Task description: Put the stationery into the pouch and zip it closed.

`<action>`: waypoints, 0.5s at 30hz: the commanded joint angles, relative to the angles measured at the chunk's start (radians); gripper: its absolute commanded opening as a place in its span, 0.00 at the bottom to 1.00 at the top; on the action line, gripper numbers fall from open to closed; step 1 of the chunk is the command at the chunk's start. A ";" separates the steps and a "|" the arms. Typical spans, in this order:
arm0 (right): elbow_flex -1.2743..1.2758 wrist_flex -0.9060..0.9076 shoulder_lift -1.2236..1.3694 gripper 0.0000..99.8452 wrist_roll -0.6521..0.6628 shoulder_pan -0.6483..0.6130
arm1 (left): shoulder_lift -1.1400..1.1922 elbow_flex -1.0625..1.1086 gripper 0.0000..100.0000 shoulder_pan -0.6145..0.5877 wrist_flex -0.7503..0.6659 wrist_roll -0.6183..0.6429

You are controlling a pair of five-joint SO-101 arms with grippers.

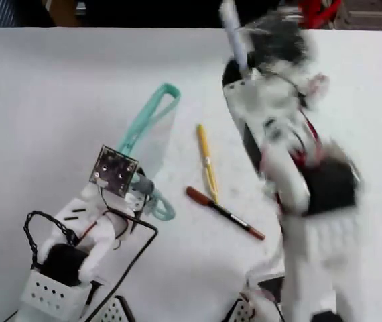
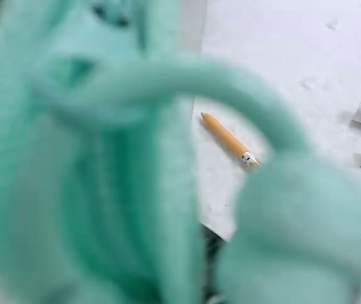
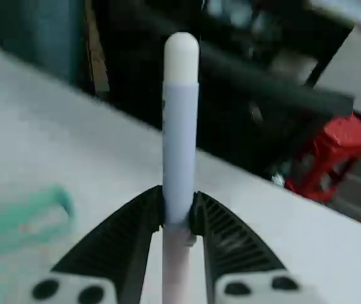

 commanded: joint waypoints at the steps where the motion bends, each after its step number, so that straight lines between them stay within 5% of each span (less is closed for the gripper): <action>1: -0.063 -0.174 -0.094 0.02 -0.253 -0.091 | 0.019 -0.031 0.02 0.001 -0.018 -0.006; 7: 0.140 -0.478 -0.105 0.02 -0.304 -0.213 | 0.019 -0.029 0.02 -0.007 -0.018 -0.006; 15: 0.456 -0.693 -0.114 0.02 -0.304 -0.217 | 0.019 -0.028 0.02 -0.007 -0.044 -0.008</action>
